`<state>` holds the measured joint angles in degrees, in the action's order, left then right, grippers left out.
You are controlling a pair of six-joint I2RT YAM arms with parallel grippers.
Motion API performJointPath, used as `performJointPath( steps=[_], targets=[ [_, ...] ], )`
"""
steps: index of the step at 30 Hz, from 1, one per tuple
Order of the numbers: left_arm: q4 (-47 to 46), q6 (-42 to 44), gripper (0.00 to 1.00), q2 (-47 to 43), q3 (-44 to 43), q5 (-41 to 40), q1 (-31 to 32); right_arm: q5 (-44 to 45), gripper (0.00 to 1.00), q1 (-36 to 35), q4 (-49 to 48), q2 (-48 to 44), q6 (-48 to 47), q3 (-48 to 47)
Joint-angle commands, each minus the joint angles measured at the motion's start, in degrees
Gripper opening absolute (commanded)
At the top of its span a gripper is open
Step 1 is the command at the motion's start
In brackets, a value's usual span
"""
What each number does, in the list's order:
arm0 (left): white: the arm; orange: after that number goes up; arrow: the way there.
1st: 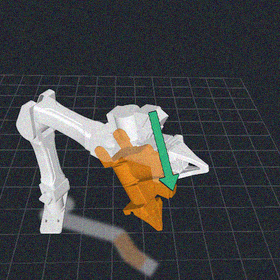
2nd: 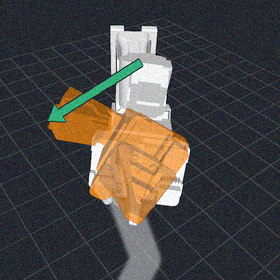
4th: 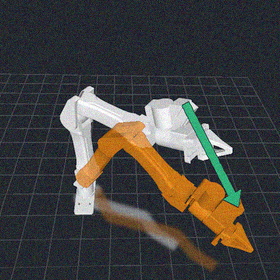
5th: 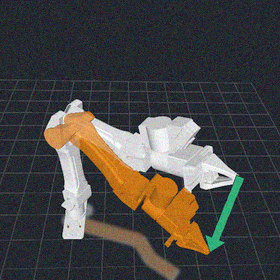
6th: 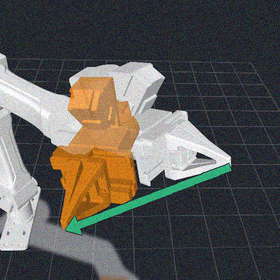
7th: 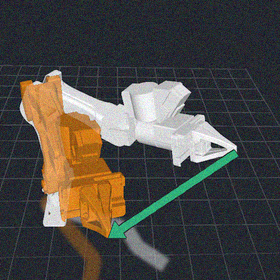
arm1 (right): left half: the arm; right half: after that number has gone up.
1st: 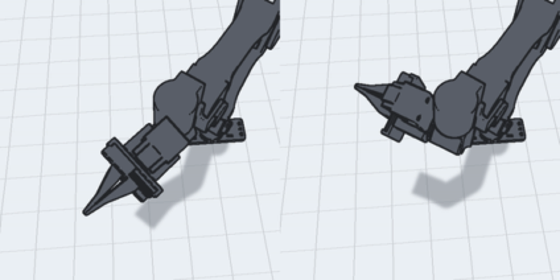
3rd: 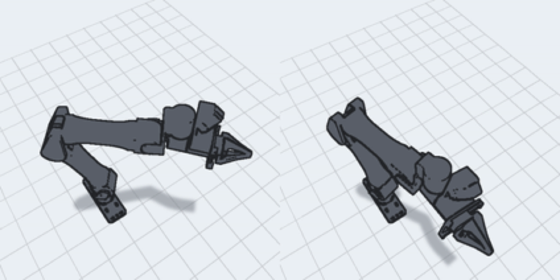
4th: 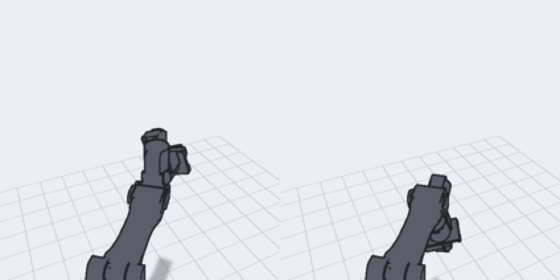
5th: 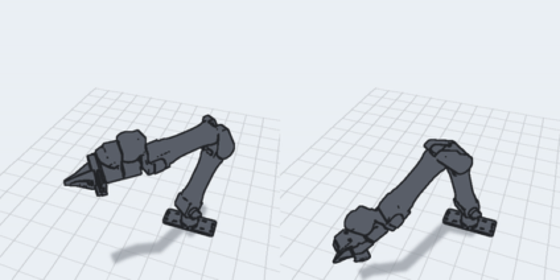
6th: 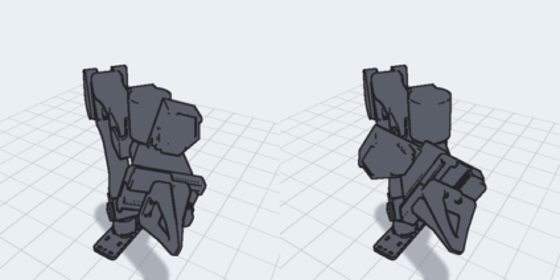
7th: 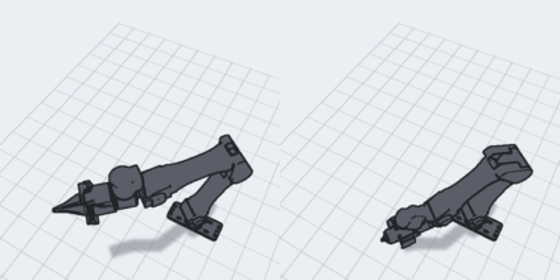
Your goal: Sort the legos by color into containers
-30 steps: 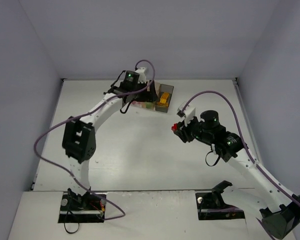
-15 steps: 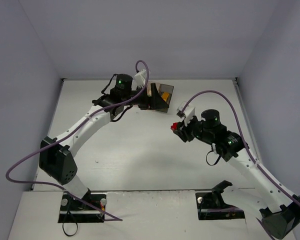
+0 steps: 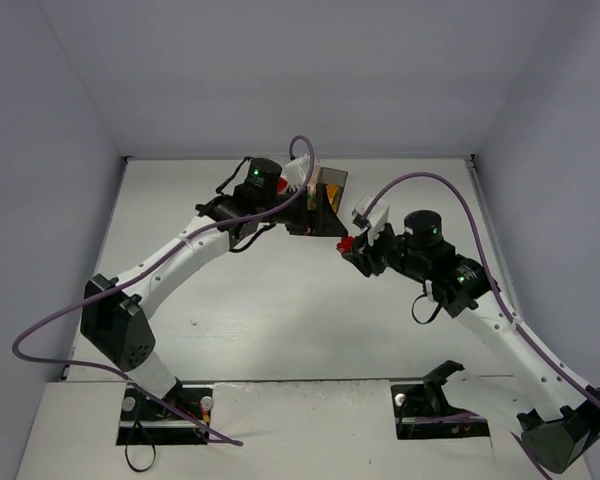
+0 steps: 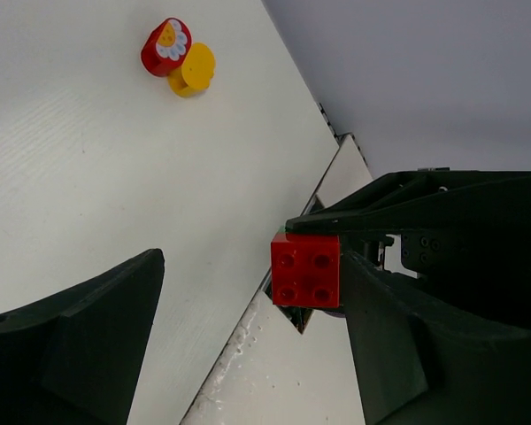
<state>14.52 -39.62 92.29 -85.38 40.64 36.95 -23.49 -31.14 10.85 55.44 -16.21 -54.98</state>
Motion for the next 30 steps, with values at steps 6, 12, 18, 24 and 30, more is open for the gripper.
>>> performJointPath(
  steps=[6, 12, 18, 24, 30],
  targets=[
    [0.2, 1.8, 0.72, -4.7, -2.7, 0.6, 1.8, -1.1, 0.03, 0.3, -4.0, 1.0, -0.8, -3.3],
    [0.7, 2.7, 0.67, -5.2, -2.0, 0.1, 2.3, -1.5, 0.04, 0.3, -4.3, 1.5, -0.7, -3.9],
    [0.2, 3.0, 0.63, -5.3, -2.2, 0.7, 2.8, -2.3, 0.04, 0.4, -4.5, 2.2, -0.6, -4.4],
    [0.4, 3.4, 0.62, -4.5, -2.8, 0.9, 3.6, -2.7, 0.04, 0.3, -4.9, 2.8, -0.5, -4.7],
    [0.8, 4.3, 0.53, -4.5, -2.6, 0.1, 3.7, -2.6, 0.05, 0.3, -5.1, 2.9, -0.6, -4.6]
  ],
)
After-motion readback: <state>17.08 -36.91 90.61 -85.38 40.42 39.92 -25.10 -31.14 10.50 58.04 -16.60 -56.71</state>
